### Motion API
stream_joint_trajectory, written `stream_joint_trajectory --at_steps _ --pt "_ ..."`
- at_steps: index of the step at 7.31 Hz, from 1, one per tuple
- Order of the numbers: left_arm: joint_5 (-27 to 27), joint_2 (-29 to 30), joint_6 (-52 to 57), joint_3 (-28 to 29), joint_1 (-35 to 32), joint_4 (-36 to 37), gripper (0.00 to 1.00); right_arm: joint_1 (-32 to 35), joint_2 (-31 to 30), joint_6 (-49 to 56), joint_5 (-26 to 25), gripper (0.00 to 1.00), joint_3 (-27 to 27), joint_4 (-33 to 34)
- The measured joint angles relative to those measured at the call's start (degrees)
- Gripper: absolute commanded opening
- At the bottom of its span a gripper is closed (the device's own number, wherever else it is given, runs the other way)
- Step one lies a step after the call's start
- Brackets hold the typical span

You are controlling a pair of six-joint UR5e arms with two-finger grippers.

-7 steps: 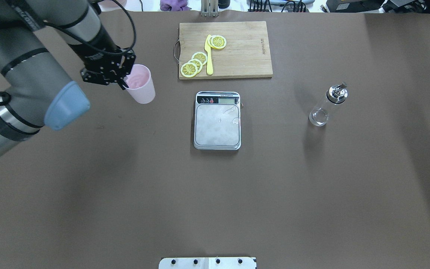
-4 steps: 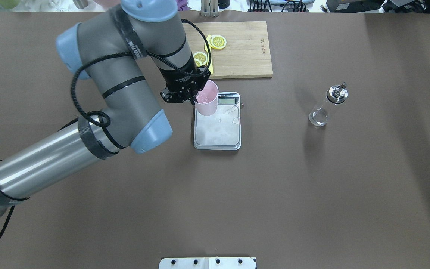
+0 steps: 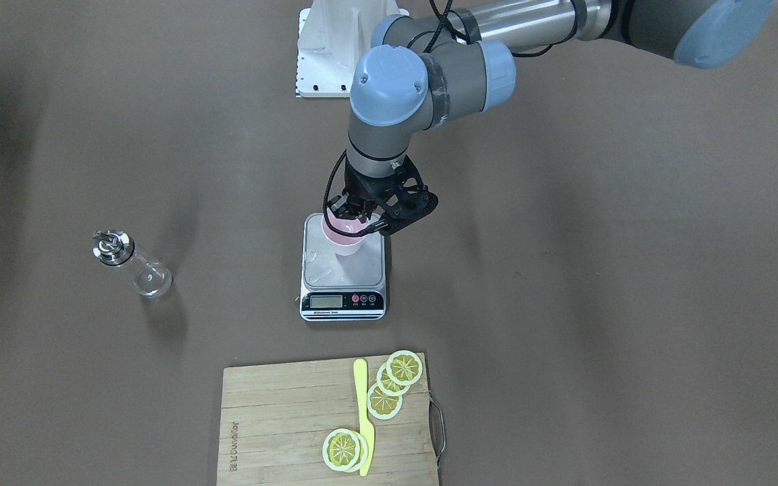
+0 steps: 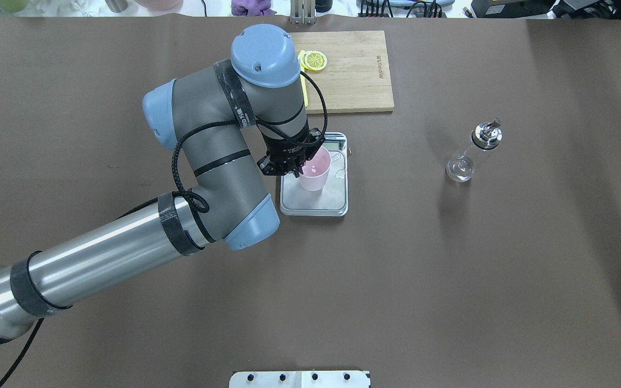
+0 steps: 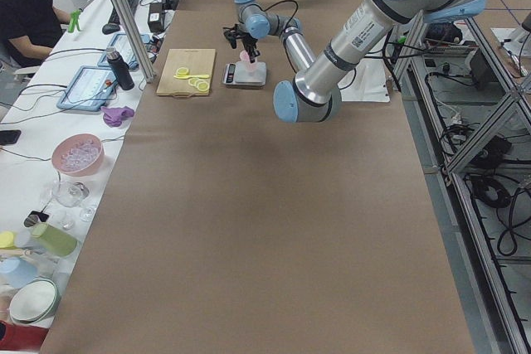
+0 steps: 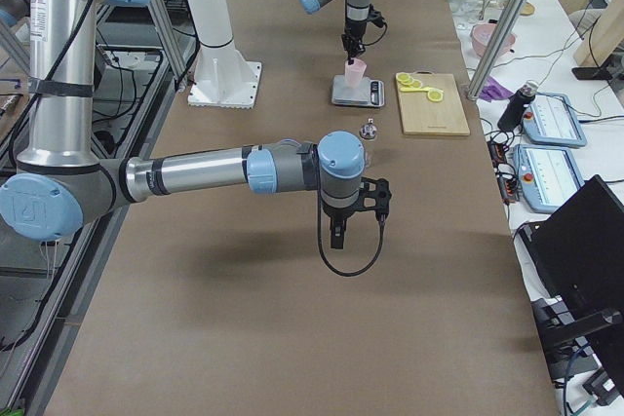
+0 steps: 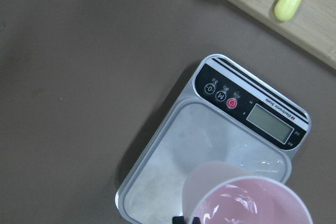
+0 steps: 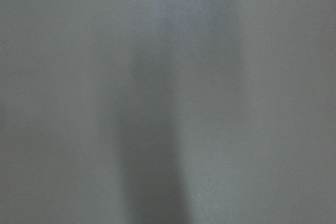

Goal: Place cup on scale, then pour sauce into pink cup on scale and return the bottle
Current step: 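Carry the pink cup with the left gripper onto the scale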

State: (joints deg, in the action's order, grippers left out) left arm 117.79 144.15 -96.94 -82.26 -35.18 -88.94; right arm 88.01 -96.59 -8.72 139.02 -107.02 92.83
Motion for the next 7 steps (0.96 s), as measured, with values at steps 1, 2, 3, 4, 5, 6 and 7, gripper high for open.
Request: stream_joint_trajectory --at_steps 1,2,3,4,5,6,7 --pt "-0.1 0.0 0.0 0.0 0.4 -0.1 0.0 -0.1 0.0 0.0 0.0 1.0 -0.3 0.0" --pt "-0.2 -0.2 0.1 0.1 0.6 -0.5 0.0 -0.2 0.0 -0.1 0.0 1.0 -0.4 0.0" --pt "-0.6 -0.6 0.0 0.1 0.7 -1.5 0.1 -0.4 0.0 -0.1 0.0 1.0 -0.4 0.0" --pt "-1.3 -1.0 -0.2 0.2 0.7 -2.6 0.99 -0.4 0.0 -0.1 0.0 1.0 -0.5 0.0" --pt "-1.6 -1.2 -0.4 0.1 0.7 -3.3 0.99 -0.5 0.1 -0.1 0.0 1.0 -0.6 0.0" --pt "-1.8 -1.2 -0.4 -0.3 0.6 -3.5 0.99 -0.5 0.3 -0.1 0.0 1.0 -1.0 0.0" --pt "-2.0 -1.4 -0.3 -1.4 0.4 -3.4 0.99 -0.6 0.5 -0.2 0.3 1.0 -2.0 0.0"
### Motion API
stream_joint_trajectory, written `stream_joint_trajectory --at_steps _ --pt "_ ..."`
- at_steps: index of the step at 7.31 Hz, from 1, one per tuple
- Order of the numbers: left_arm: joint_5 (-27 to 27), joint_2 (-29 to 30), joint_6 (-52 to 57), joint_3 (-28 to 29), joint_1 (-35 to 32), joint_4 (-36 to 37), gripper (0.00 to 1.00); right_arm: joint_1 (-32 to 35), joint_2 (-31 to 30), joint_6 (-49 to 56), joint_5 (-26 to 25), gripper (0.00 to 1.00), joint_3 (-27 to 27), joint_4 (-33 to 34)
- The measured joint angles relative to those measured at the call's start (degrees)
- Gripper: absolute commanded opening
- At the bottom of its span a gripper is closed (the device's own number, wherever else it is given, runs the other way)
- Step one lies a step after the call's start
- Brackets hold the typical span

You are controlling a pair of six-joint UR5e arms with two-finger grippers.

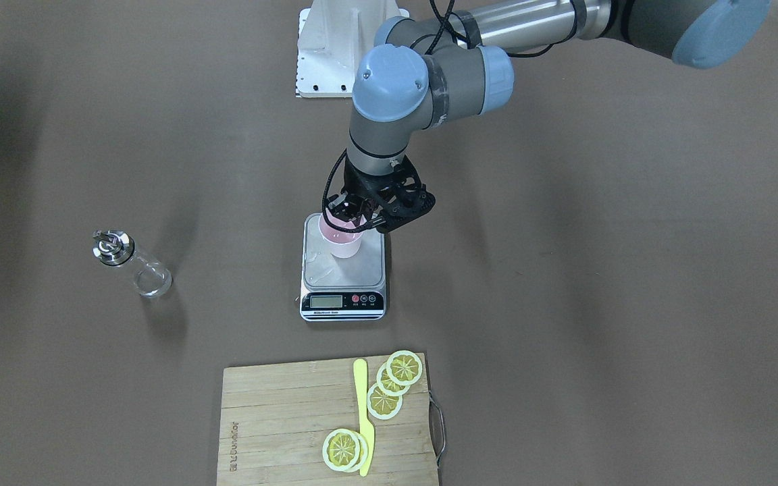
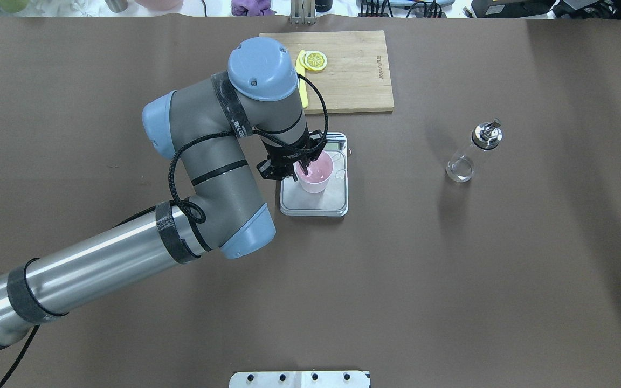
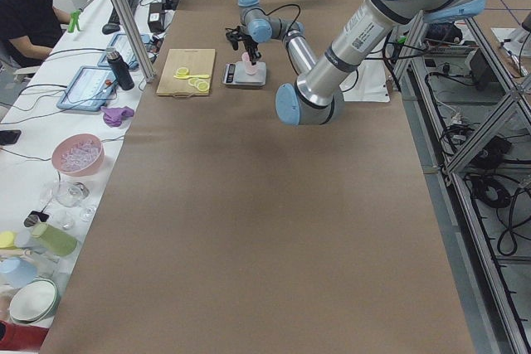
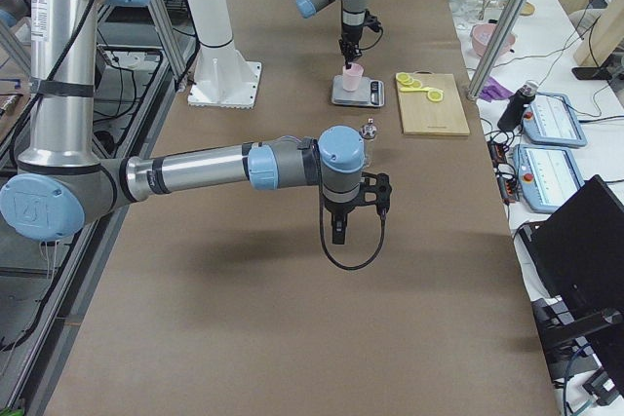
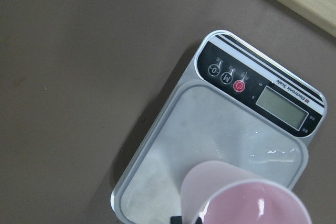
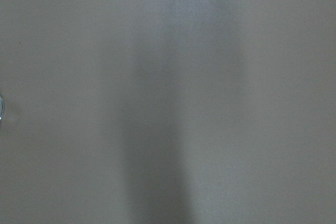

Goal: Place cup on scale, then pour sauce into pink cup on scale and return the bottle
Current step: 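Carry the pink cup with the left gripper onto the scale, then open the left gripper and withdraw it while the right arm reaches in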

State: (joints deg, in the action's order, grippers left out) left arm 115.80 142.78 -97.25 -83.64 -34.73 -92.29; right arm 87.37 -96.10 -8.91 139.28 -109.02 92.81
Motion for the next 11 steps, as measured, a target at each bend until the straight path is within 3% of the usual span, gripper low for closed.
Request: stream_joint_trajectory --at_steps 3,5,8,11 --pt "0.1 -4.4 0.7 -8.9 -1.5 2.6 0.99 -1.8 3.0 -0.2 1.0 1.0 -7.7 -0.5" --pt "0.3 -10.4 2.7 -18.8 -3.3 5.9 0.99 -4.3 6.4 -0.8 -1.7 1.0 -12.3 -5.9" --pt "0.5 -15.0 5.3 -24.1 -7.0 6.9 0.99 -7.4 4.4 -4.3 -5.1 0.99 -13.3 -20.4" --pt "0.6 -17.6 10.4 -24.7 -9.8 6.9 0.99 -19.0 -3.9 -18.6 -18.2 0.99 -13.3 -39.3"
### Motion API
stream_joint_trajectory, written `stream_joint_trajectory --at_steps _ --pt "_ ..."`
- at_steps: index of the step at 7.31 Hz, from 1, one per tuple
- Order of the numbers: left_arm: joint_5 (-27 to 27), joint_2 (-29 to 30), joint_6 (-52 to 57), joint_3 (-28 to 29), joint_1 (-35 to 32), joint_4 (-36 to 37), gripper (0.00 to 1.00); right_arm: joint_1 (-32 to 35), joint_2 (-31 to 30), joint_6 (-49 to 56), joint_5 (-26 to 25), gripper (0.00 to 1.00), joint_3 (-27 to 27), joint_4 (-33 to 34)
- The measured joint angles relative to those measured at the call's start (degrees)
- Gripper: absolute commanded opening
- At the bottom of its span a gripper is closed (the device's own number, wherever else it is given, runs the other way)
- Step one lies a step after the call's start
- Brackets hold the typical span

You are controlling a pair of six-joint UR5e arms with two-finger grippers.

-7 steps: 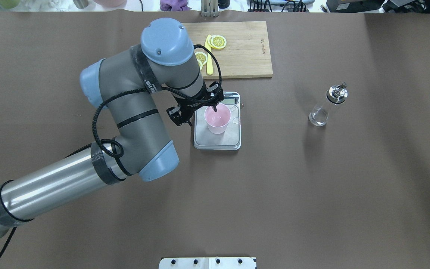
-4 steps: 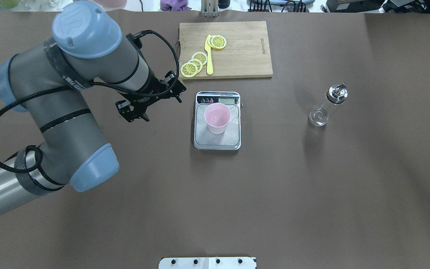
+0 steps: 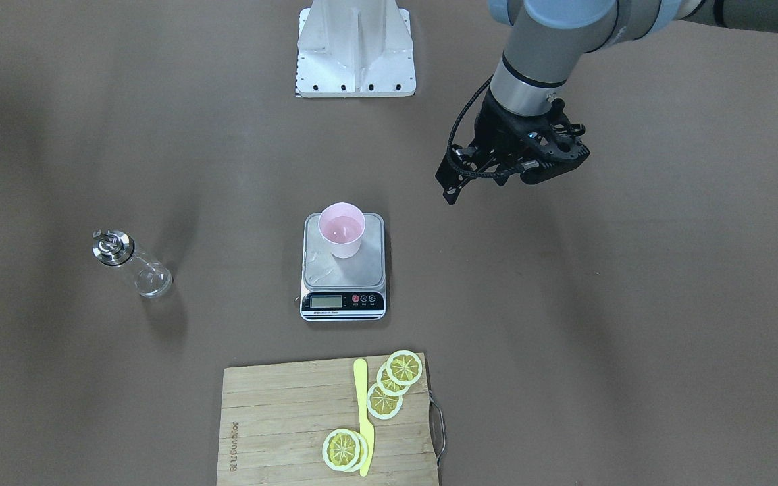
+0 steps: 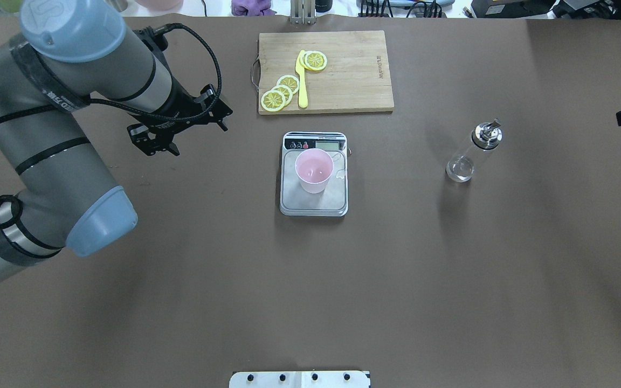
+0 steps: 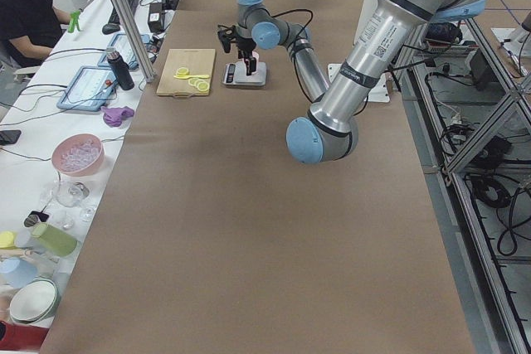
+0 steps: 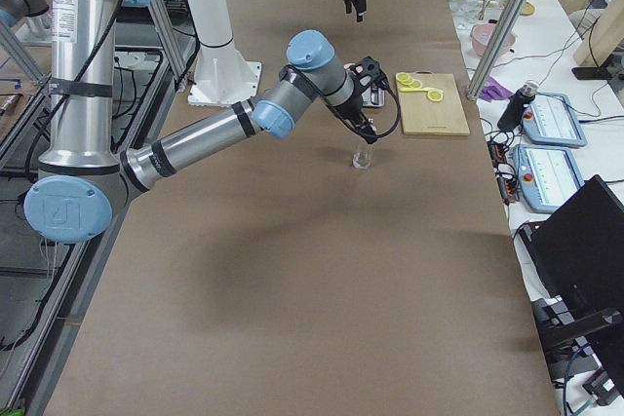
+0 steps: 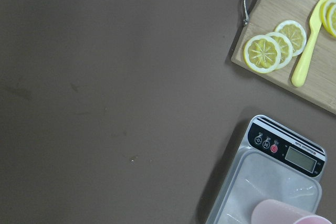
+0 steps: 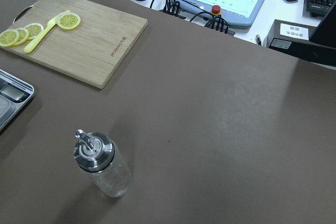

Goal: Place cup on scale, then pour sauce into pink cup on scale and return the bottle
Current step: 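Open the left gripper and withdraw it while the right arm reaches in, then approach the glass sauce bottle with the right gripper and grasp it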

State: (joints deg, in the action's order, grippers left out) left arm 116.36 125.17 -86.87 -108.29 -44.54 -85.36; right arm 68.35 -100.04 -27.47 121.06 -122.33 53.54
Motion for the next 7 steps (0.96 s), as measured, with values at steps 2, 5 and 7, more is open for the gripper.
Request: stream_joint_trajectory --at_steps 2,5,7 --pt "0.0 -0.5 0.7 0.2 -0.5 -0.1 0.99 -8.3 -2.2 -8.1 -7.6 1.0 0.1 -6.9" --pt "0.0 -1.6 2.2 0.4 -0.6 -0.1 0.99 -24.9 -2.1 -14.8 -26.8 0.99 0.5 -8.4" --pt "0.0 -2.0 2.7 0.4 -0.6 -0.1 0.99 -30.9 -2.1 -16.3 -34.4 0.98 2.9 -11.8"
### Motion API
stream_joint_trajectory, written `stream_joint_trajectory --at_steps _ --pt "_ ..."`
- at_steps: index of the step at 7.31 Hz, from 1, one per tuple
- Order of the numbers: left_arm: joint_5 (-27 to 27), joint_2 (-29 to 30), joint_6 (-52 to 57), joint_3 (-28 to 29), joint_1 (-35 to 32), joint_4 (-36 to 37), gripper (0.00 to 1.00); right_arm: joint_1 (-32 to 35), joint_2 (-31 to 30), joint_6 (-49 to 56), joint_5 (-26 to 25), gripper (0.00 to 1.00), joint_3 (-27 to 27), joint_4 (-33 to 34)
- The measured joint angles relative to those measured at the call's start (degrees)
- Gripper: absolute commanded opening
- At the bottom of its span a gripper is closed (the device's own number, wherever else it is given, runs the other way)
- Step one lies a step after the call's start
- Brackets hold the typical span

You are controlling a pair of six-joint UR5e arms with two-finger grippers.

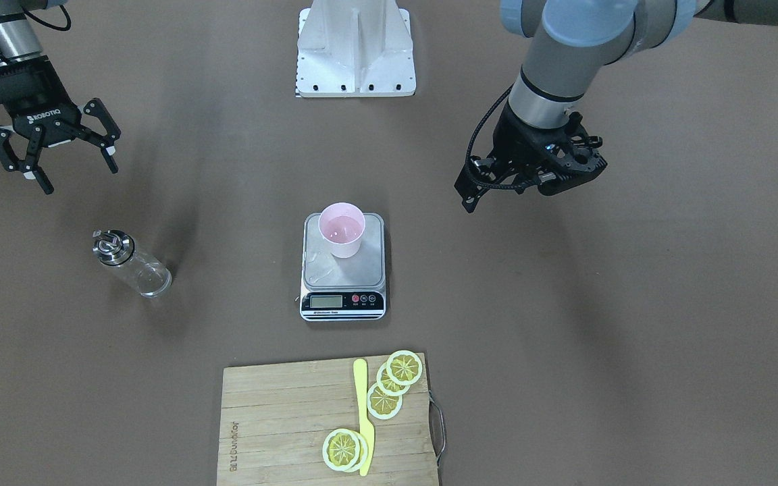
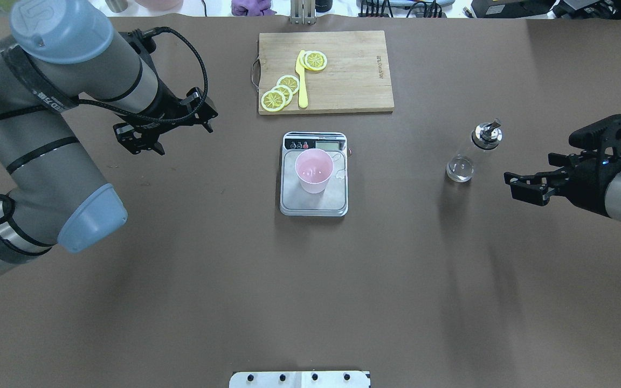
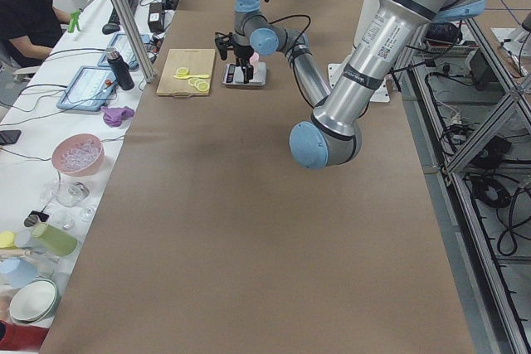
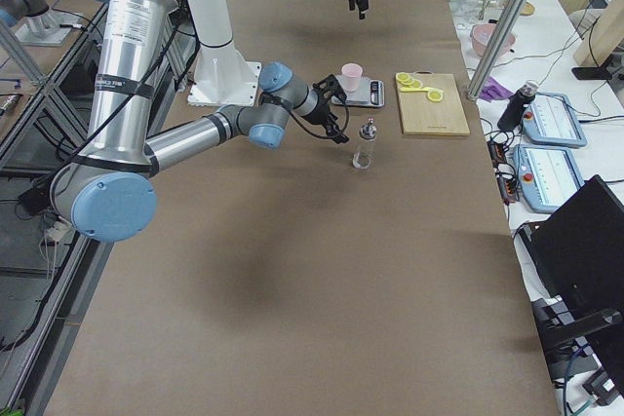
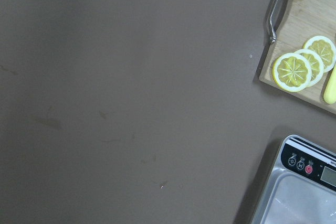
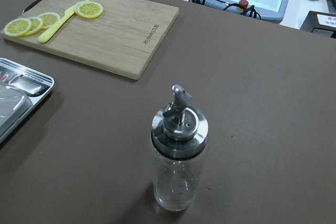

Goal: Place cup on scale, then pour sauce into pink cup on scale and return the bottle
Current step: 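Approach the glass sauce bottle with the right gripper and grasp it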

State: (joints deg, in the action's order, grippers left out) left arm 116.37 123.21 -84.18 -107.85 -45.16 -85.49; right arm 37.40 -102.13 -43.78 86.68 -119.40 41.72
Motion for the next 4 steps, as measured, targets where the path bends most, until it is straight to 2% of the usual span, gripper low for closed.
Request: stream_joint_trajectory --at_steps 3,4 --pt "0.0 -0.4 0.1 0.1 0.1 0.0 0.99 -4.5 2.0 -0.1 -11.1 0.98 12.9 -15.5" --pt "0.0 -0.5 0.1 0.1 0.1 0.0 0.99 -6.0 3.0 -0.2 -14.0 0.98 14.9 -17.6"
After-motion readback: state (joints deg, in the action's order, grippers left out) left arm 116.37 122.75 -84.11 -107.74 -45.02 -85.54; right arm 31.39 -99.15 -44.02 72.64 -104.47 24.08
